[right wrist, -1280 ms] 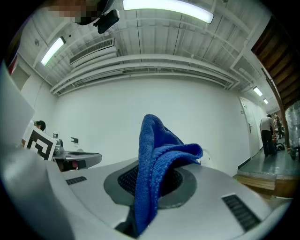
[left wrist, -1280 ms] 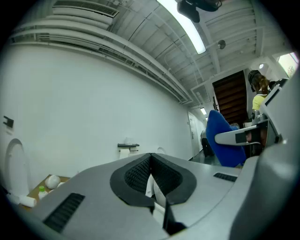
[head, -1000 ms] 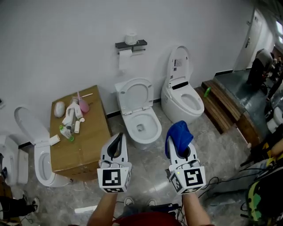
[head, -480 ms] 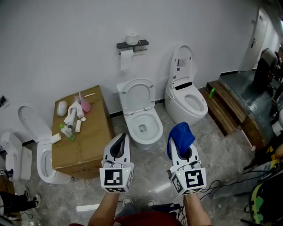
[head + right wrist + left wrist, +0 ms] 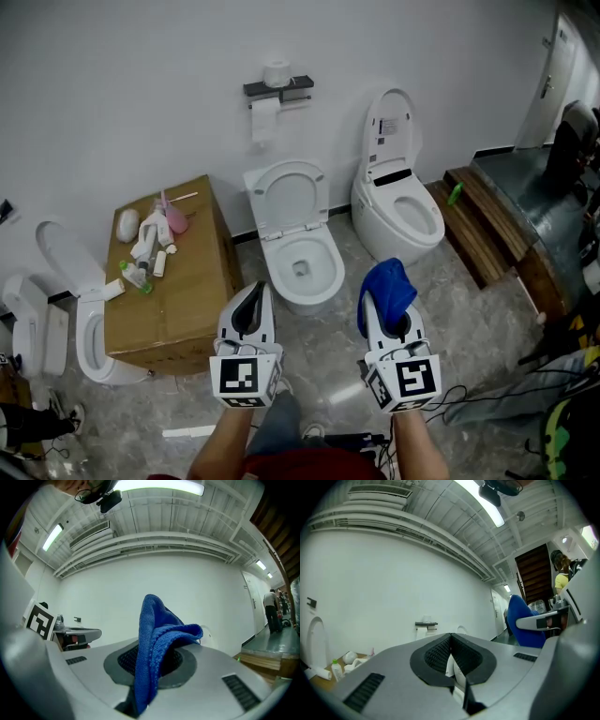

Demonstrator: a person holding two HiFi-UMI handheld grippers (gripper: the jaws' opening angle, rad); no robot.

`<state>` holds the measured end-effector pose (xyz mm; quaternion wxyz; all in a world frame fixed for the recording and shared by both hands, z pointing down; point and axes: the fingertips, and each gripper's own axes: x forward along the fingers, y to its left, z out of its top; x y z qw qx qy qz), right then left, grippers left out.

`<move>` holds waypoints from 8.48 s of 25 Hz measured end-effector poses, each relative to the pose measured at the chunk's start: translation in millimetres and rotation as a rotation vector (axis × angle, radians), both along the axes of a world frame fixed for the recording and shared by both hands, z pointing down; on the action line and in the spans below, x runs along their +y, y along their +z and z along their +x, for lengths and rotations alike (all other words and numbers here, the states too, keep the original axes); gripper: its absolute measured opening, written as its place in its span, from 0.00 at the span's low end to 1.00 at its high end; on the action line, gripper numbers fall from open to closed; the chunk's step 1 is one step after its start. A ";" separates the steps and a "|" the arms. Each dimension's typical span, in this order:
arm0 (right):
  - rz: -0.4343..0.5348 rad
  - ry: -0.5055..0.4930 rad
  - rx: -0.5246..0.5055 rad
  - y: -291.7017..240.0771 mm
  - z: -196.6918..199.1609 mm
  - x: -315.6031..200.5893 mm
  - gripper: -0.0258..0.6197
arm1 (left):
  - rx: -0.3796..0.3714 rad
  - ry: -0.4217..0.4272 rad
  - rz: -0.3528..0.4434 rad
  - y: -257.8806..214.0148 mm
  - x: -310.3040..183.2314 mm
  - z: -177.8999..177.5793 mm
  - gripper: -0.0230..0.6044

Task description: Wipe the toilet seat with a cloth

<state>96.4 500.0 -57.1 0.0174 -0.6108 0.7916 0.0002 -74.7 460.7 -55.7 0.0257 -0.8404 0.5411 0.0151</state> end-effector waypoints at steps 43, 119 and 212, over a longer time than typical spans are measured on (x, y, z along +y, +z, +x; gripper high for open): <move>-0.085 -0.137 0.073 257.7 16.2 -523.0 0.13 | 0.044 -0.156 0.081 200.4 -463.9 22.4 0.06; -0.463 -0.305 0.035 655.5 -230.9 -658.9 0.13 | 0.047 -0.474 -0.025 501.5 -499.0 -152.2 0.06; -0.087 -0.246 -0.177 309.3 -26.6 -728.3 0.13 | 0.033 -0.310 0.053 305.3 -564.1 7.1 0.06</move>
